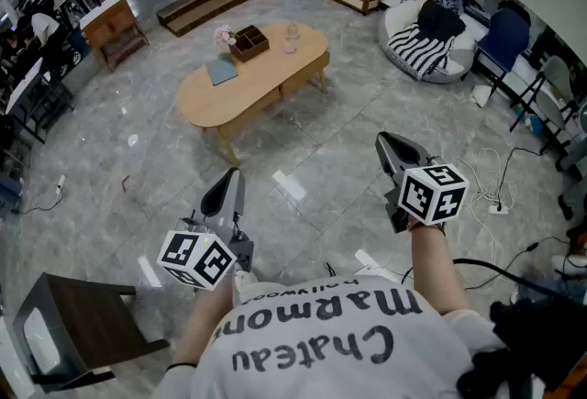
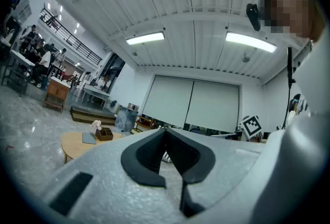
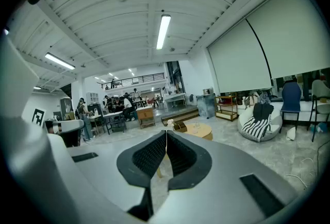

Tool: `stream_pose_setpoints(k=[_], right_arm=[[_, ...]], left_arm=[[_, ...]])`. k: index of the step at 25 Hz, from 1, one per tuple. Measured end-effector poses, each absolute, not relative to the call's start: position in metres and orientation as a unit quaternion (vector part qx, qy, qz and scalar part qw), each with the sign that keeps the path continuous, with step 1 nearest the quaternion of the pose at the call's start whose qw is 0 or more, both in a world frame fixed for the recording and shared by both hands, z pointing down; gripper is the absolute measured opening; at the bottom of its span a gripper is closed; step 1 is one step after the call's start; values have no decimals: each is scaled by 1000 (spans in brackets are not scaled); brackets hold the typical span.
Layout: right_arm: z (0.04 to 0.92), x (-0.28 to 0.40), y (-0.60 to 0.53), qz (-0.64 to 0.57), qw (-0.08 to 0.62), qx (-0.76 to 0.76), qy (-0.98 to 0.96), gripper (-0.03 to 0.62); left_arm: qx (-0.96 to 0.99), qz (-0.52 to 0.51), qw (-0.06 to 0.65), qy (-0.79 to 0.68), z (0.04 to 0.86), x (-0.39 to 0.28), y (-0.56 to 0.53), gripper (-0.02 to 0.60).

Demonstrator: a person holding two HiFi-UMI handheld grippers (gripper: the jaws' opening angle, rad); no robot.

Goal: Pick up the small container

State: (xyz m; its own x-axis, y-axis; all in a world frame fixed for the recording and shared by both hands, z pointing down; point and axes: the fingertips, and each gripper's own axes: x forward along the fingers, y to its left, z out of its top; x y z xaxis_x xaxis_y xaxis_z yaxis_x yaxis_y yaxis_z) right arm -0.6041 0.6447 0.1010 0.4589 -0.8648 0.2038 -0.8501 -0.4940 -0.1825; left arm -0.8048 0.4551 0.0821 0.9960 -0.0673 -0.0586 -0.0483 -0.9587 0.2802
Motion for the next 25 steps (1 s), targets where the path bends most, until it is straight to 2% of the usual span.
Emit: stream_pose_setpoints(k=[9, 15, 25], right_arm=[[112, -593, 644, -152, 27, -855, 496, 15], [127, -575, 632, -176, 58, -853, 488, 15], [141, -496, 569, -203, 40, -871, 445, 15]], left_arm=[[988, -27, 152, -25, 85, -793, 451, 14], [987, -16, 160, -26, 95, -778, 435, 14], [984, -5, 176, -6, 112, -700, 340, 14]])
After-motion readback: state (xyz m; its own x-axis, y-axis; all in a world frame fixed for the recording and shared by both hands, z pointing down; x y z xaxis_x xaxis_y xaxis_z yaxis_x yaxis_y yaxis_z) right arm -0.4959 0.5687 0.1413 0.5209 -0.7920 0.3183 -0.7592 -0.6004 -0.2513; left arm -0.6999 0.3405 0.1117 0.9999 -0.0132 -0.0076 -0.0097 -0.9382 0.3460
